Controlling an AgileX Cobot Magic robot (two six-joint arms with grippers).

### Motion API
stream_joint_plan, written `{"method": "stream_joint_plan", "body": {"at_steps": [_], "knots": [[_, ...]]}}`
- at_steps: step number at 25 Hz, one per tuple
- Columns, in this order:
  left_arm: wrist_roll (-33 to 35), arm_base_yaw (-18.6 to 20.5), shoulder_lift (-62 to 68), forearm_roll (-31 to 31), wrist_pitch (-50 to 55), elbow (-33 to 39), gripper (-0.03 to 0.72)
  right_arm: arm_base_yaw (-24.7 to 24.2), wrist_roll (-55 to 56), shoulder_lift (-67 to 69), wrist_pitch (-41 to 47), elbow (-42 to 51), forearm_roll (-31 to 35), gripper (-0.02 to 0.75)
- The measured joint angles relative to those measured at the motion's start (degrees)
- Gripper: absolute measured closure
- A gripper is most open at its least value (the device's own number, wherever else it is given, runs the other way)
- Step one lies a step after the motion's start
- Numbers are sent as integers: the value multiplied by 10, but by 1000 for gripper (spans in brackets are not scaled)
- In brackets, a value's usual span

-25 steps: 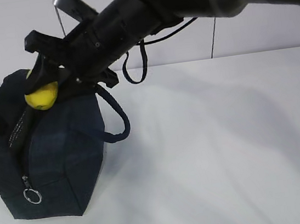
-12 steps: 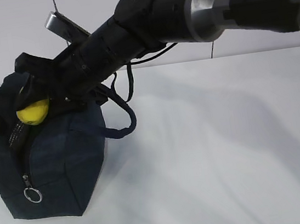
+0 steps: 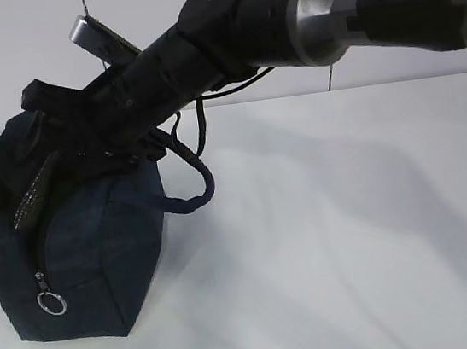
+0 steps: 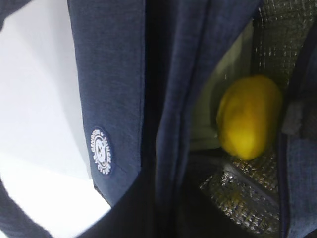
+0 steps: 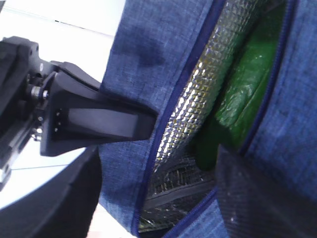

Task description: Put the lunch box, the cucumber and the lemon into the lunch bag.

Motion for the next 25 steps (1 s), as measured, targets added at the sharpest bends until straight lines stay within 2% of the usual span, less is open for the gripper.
{"method": "stream_joint_plan", "body": {"at_steps": [5, 9, 12, 16, 25], "knots": [[0, 0, 0, 0, 0, 0, 681, 0, -5, 0, -1, 0, 38, 211], [1, 0, 0, 0, 0, 0, 681, 0, -73, 0, 17, 0, 71, 211], [1, 0, 0, 0, 0, 0, 681, 0, -98, 0, 25, 0, 70, 211], [2, 0, 0, 0, 0, 0, 681, 0, -102, -16, 26, 0, 10, 211], [3, 0, 0, 0, 0, 0, 681, 0, 54, -72, 43, -1, -240, 211]]}}
